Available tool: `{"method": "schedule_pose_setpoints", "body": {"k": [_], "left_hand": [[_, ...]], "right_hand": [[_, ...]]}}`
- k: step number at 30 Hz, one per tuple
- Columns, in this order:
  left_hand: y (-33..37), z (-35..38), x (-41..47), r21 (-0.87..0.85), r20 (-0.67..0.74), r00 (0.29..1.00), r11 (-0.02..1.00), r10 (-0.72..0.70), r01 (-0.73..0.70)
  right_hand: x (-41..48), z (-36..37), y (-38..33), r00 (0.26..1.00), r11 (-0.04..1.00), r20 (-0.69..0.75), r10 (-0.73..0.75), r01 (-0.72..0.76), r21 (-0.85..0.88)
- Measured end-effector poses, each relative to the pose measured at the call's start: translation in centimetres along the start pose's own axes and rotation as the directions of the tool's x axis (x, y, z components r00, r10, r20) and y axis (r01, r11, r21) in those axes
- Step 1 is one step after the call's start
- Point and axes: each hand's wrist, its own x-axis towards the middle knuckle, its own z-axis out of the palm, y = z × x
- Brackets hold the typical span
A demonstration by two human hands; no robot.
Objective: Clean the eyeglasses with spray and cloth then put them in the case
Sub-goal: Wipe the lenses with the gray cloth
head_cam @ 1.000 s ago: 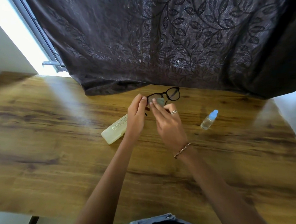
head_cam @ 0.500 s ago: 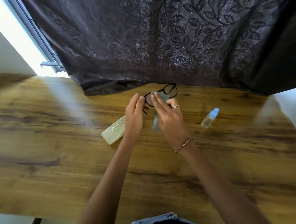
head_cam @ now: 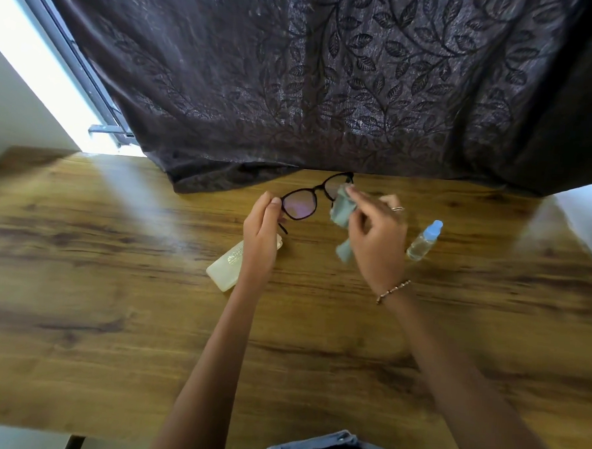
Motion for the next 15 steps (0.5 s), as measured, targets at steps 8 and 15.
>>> {"method": "schedule_pose_setpoints", "body": {"k": [8, 15], "left_hand": [[0.1, 0.2, -0.6, -0.035, 0.035, 0.999, 0.999, -0.038, 0.039], [0.6, 0.6, -1.0, -0.077, 0.049, 0.997, 0.995, -0.067, 0.071]], "right_hand": [[0.6, -1.5, 0.6, 0.922, 0.912, -0.152, 0.355, -0.306, 0.272], [0.6, -1.3, -0.7, 0.956, 0.921, -0.070, 0.284, -0.252, 0.296]]}}
